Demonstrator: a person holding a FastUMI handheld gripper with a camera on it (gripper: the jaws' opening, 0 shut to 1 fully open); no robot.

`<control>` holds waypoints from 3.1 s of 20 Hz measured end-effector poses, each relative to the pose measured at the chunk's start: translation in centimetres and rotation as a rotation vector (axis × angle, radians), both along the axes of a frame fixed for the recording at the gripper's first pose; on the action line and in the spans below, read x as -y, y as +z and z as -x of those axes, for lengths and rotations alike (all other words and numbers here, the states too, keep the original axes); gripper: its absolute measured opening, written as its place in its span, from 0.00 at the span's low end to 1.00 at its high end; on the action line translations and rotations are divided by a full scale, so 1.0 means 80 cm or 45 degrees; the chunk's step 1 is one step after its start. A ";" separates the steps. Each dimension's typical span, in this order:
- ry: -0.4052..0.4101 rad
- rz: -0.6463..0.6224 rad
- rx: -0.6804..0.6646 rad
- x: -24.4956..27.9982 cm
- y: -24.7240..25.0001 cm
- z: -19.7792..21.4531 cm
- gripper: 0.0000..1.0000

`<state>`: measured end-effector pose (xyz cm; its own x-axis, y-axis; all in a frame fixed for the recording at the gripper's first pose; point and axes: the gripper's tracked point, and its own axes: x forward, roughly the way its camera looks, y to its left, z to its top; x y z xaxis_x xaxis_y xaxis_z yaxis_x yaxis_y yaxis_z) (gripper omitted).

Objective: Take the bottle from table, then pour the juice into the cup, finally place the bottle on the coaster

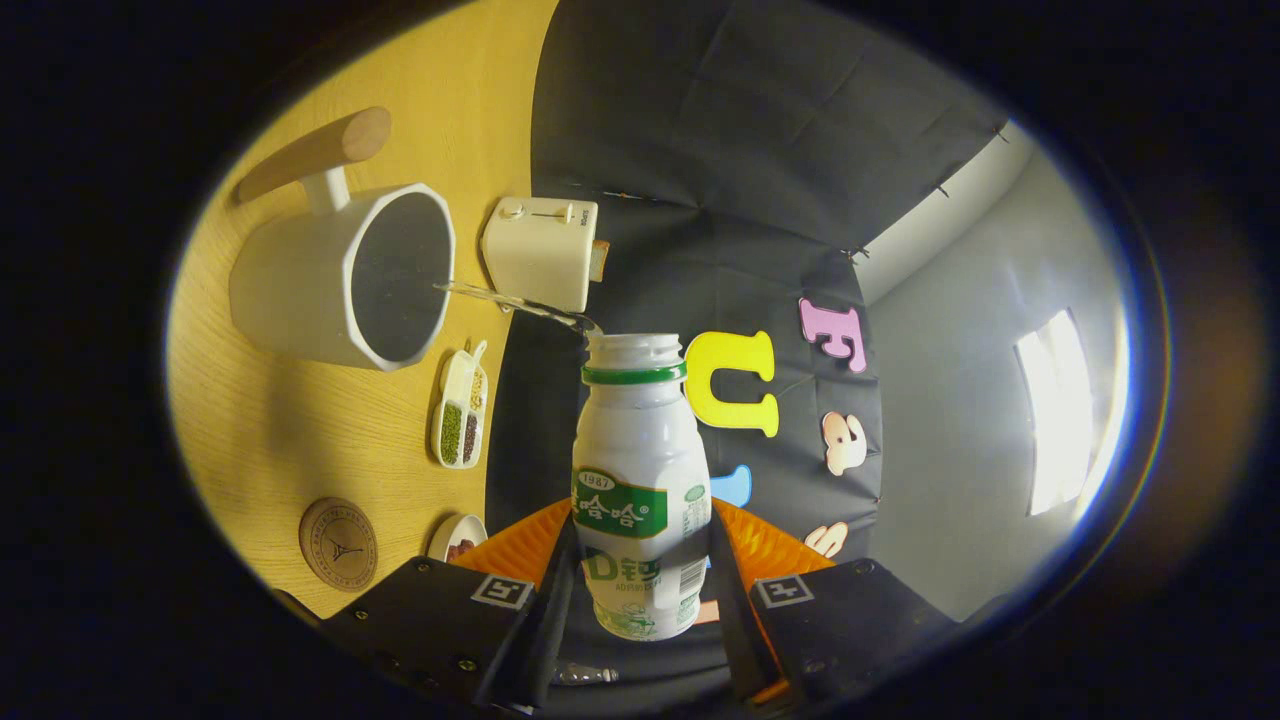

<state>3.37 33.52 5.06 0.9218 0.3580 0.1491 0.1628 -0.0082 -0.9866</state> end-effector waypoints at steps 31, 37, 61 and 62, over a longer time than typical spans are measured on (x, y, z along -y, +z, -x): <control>0.020 0.094 0.056 0.002 0.009 -0.004 0.66; 0.024 0.121 0.067 0.001 0.007 -0.004 0.66; 0.080 0.247 0.183 -0.003 0.006 0.001 0.66; 0.084 0.256 0.190 -0.004 0.006 0.002 0.66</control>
<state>3.25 33.83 5.51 0.8686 0.4528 0.2015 0.3133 -0.1867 -0.9311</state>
